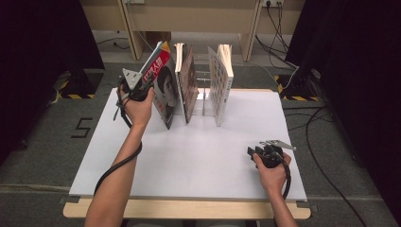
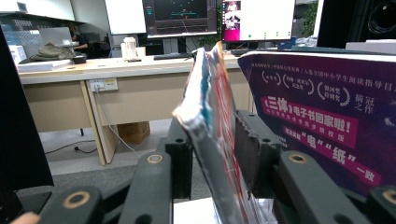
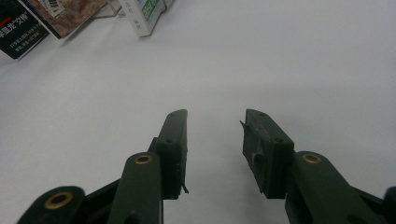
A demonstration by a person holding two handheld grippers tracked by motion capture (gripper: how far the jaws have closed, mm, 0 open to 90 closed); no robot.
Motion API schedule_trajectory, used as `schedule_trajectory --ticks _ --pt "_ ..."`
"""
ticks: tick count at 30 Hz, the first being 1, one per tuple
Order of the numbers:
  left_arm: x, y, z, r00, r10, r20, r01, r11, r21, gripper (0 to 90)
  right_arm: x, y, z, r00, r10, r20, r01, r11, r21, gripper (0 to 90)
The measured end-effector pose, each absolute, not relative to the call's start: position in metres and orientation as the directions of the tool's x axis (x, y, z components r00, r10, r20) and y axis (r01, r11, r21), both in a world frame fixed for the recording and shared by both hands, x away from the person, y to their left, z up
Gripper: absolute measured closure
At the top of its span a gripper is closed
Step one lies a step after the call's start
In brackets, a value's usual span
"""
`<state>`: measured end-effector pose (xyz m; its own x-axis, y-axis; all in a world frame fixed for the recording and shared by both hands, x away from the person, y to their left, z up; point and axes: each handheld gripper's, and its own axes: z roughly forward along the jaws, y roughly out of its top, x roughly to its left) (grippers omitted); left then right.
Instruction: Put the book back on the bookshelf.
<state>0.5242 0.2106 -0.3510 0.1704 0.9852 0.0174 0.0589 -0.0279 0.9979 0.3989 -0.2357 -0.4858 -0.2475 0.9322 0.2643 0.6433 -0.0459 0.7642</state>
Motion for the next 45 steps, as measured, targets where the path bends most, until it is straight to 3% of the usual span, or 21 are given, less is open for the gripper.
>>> schedule_trajectory --ticks 45 --pt "0.494 0.223 -0.352 0.234 0.966 -0.112 0.165 0.074 0.984 52.0 0.398 -0.234 -0.484 -0.251 0.932 0.259 0.636 -0.043 0.771 60.4"
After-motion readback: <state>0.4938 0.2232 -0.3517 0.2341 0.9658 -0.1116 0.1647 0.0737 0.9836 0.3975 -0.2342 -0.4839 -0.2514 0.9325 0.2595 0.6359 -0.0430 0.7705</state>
